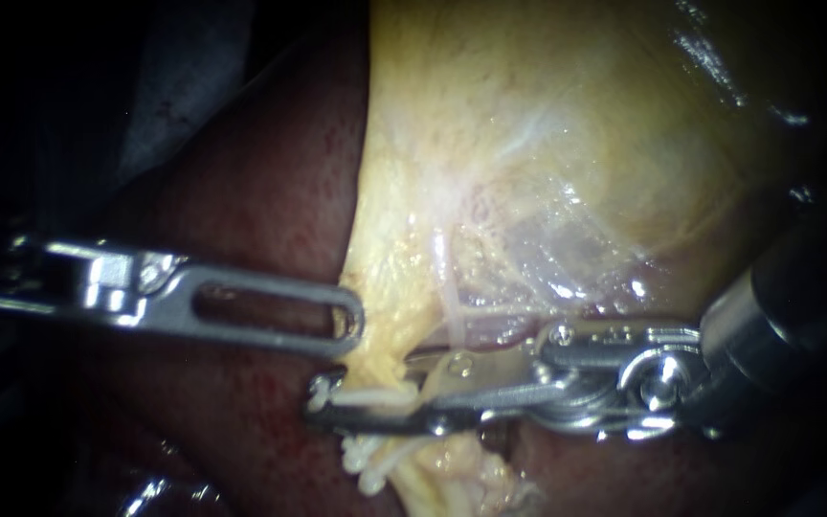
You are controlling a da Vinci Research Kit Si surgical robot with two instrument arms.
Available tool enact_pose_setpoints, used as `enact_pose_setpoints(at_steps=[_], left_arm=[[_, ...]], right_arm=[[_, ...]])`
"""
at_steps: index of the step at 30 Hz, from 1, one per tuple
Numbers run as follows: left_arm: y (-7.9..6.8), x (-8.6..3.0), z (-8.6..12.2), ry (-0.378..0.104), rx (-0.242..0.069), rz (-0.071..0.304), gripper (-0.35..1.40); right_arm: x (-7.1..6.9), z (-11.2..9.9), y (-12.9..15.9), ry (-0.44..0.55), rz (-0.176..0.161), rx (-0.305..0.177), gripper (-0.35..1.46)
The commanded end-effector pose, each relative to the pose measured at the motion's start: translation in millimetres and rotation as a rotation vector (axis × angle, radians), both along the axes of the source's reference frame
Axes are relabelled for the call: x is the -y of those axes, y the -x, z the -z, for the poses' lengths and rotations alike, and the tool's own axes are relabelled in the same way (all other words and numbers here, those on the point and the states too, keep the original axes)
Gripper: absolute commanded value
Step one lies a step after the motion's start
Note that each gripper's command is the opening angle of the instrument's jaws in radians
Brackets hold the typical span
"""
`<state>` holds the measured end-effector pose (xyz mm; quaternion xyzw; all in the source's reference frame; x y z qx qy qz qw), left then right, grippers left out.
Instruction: Going back third clip left tube
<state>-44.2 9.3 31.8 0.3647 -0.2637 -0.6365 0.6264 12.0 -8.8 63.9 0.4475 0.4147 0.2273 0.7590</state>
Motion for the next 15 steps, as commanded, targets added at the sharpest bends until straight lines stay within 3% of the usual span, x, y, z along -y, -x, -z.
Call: enact_pose_setpoints(at_steps=[1, 12, 15], left_arm=[[0.0, 0.0, 0.0, 0.000, 0.000, 0.000, -0.35], [0.0, 0.0, 0.0, 0.000, 0.000, 0.000, -0.35], [0.1, 0.0, 0.0, 0.000, 0.000, 0.000, -0.35]], right_arm=[[0.0, 0.0, 0.0, 0.001, 0.000, 0.000, -0.35], [0.0, 0.0, 0.0, 0.001, 0.000, 0.000, -0.35], [0.1, 0.0, -0.1, 0.001, 0.000, 0.000, 0.04]])
